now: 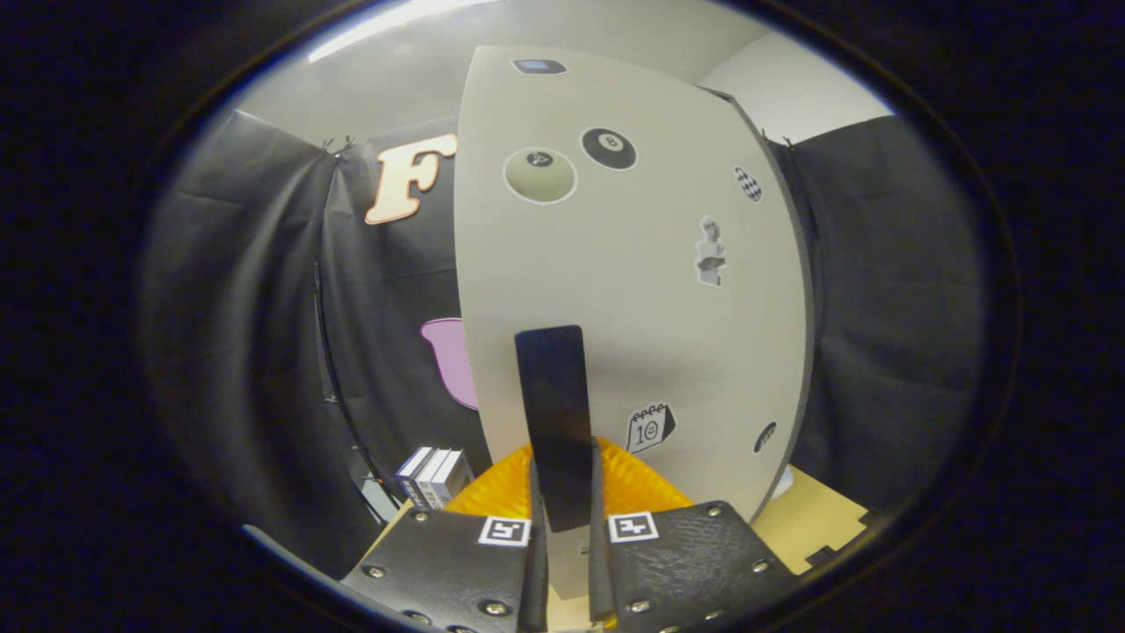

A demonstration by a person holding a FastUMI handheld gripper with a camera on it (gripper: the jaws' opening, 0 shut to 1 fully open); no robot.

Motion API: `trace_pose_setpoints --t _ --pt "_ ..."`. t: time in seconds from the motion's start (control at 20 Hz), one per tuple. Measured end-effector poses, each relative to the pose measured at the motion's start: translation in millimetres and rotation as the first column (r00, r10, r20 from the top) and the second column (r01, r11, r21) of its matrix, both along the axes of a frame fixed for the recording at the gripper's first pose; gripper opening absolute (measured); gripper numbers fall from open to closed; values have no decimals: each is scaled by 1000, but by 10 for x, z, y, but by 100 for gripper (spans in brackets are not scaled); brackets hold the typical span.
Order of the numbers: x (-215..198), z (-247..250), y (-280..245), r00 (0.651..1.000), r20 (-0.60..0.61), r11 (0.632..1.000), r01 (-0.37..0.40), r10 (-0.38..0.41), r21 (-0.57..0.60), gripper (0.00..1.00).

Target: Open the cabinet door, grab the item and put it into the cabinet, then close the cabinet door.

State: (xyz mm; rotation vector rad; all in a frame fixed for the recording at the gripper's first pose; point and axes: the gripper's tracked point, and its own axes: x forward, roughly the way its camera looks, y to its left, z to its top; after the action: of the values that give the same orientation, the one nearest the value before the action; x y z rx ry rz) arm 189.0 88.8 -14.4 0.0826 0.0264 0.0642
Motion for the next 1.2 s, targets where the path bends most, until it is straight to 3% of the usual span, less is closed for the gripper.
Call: trace_pose_setpoints --t 0.3,0.55,0.95,1.2 --pt "-620 42 -448 1000 -11 1000 15 -15 -20 18" --pt "-1202 42 -1103 995 -16 994 101 -102 -43 17" --pt "-1589 94 -1928 970 -5 967 243 -244 -75 14" --pt "-1601 114 -2365 966 -5 964 256 -257 -70 14"
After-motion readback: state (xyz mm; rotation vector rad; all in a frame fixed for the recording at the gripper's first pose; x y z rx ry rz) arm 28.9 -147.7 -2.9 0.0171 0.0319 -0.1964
